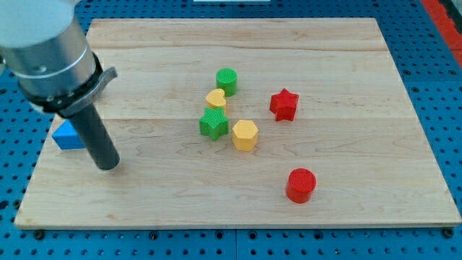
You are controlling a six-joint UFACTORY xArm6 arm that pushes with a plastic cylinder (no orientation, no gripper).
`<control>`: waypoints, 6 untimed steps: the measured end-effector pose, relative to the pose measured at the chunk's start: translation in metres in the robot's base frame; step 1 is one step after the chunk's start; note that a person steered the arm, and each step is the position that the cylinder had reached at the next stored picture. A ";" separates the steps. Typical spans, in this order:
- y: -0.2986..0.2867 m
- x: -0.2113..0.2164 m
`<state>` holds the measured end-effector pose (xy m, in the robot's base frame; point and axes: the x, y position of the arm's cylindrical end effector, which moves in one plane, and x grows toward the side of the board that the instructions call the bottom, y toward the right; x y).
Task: Push blue triangle into blue cube
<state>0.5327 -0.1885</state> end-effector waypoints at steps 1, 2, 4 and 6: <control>-0.050 -0.019; -0.051 -0.056; -0.070 -0.051; -0.083 -0.096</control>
